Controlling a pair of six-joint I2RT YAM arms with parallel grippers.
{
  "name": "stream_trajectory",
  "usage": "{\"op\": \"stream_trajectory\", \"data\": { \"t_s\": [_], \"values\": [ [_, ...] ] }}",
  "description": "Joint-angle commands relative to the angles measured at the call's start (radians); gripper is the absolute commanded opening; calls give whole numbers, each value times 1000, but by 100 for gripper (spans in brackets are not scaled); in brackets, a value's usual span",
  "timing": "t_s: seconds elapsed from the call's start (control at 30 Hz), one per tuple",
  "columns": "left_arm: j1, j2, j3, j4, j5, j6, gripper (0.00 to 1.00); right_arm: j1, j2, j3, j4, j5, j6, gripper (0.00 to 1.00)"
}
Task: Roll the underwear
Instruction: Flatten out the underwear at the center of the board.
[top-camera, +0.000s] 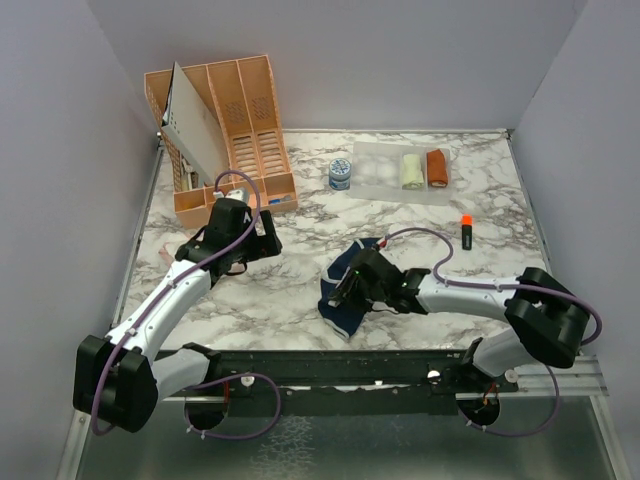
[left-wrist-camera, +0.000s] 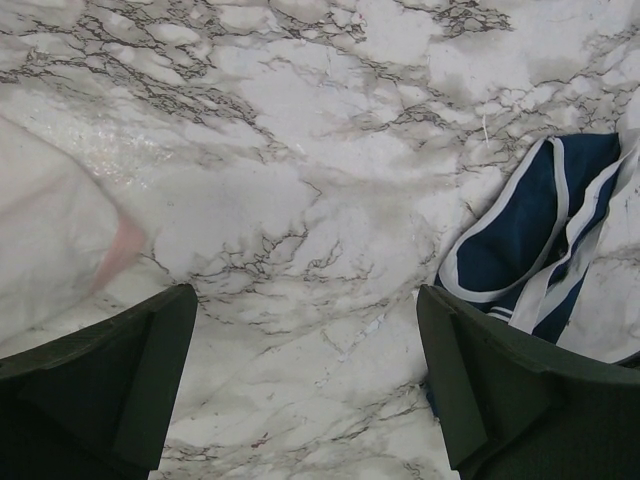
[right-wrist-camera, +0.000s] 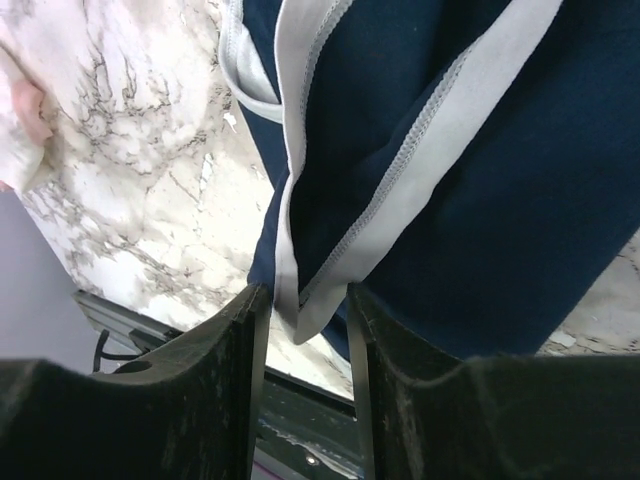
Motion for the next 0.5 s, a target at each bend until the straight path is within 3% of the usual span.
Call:
{"op": "stream_trajectory", "data": {
  "t_s": [0.0,0.03,0.13,0.2,0.37,0.47],
  "values": [
    [8,-7,-13,19,32,12,99,5,36,15,29,3,5,37],
    [8,-9,-13,19,34,12,99,5,44,19,30,3,1,34],
    [8,-17,-15,17,38,10,99,4,47,31,46,8,-26,11],
    [10,-23,-18,17,39,9,99,5,34,52,50,12,-88,2],
    [10,-20,-4,37,89,32,99,4,-58,146,-204,121,-271,0],
    [10,2,12,81,197,72,99,5,-166,120,-374,223,-325,0]
  ]
}}
